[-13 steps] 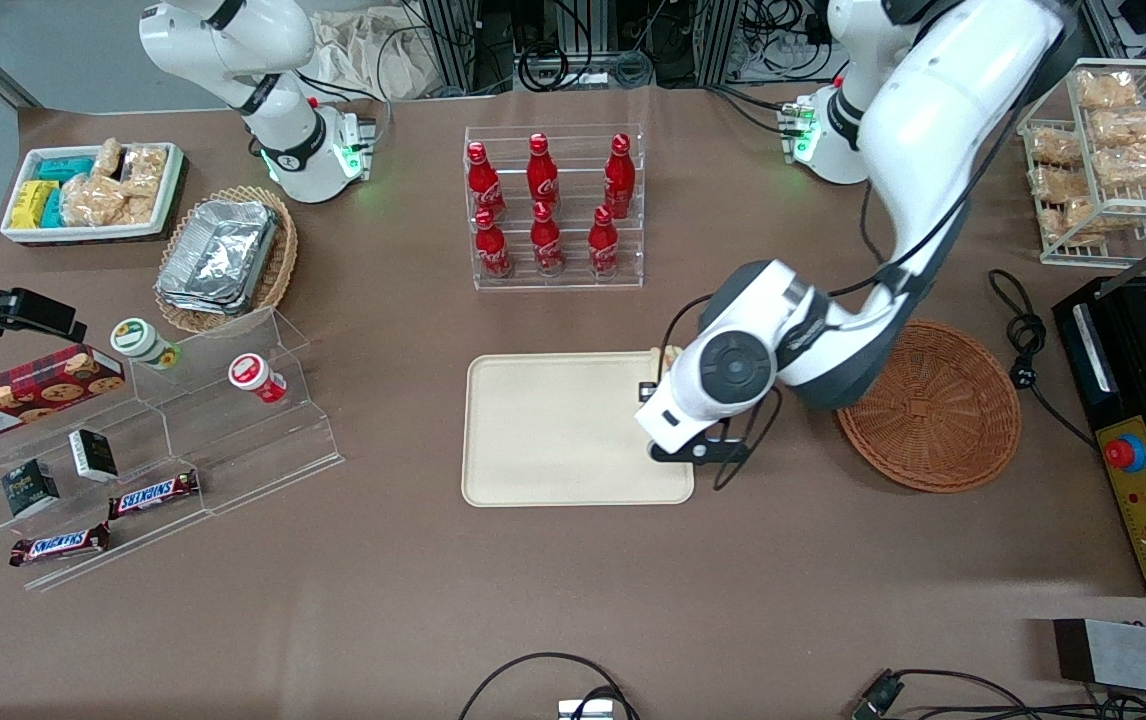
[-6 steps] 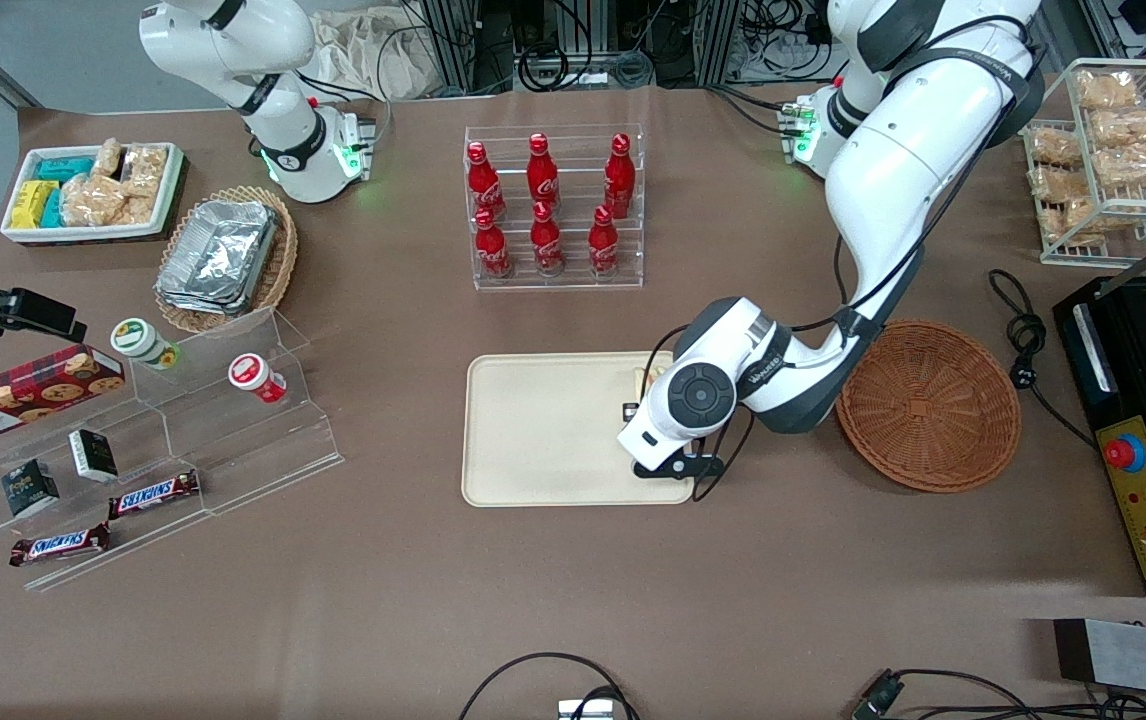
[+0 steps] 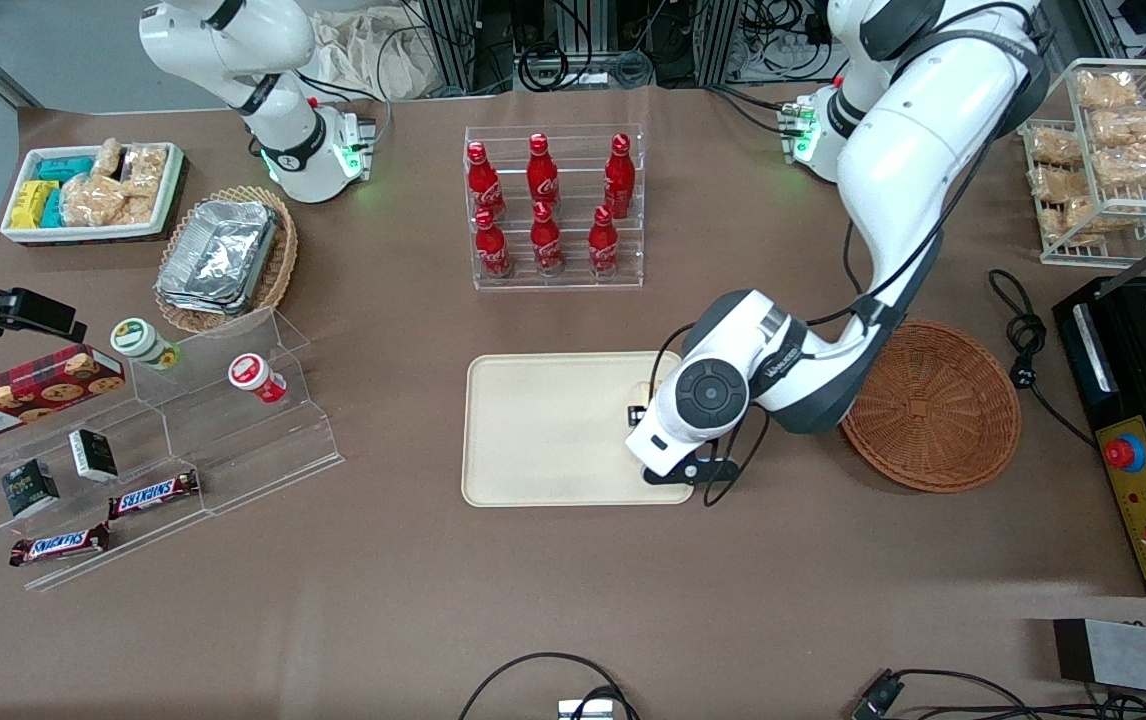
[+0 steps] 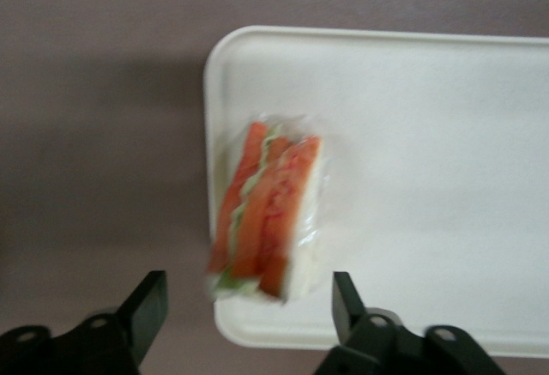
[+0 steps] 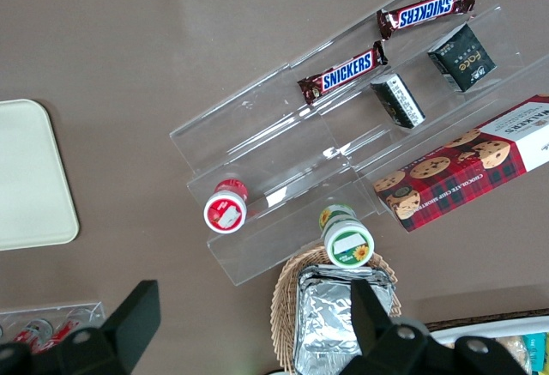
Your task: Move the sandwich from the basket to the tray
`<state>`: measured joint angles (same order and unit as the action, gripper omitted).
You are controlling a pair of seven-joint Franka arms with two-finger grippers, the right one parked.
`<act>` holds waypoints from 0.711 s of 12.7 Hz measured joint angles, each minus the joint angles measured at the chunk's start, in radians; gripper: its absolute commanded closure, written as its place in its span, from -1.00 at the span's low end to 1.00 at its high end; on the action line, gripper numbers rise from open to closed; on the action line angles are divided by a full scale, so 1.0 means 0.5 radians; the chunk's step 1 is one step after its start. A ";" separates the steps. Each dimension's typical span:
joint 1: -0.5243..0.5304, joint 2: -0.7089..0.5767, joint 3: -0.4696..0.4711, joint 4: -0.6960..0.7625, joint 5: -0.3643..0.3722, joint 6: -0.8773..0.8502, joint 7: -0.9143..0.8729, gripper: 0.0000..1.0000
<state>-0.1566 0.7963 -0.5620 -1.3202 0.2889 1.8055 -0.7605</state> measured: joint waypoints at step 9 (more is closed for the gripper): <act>0.373 -0.915 0.191 -0.463 -0.228 -0.242 0.469 -0.95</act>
<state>0.0299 0.3388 -0.4665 -1.5515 0.1749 1.6842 -0.5262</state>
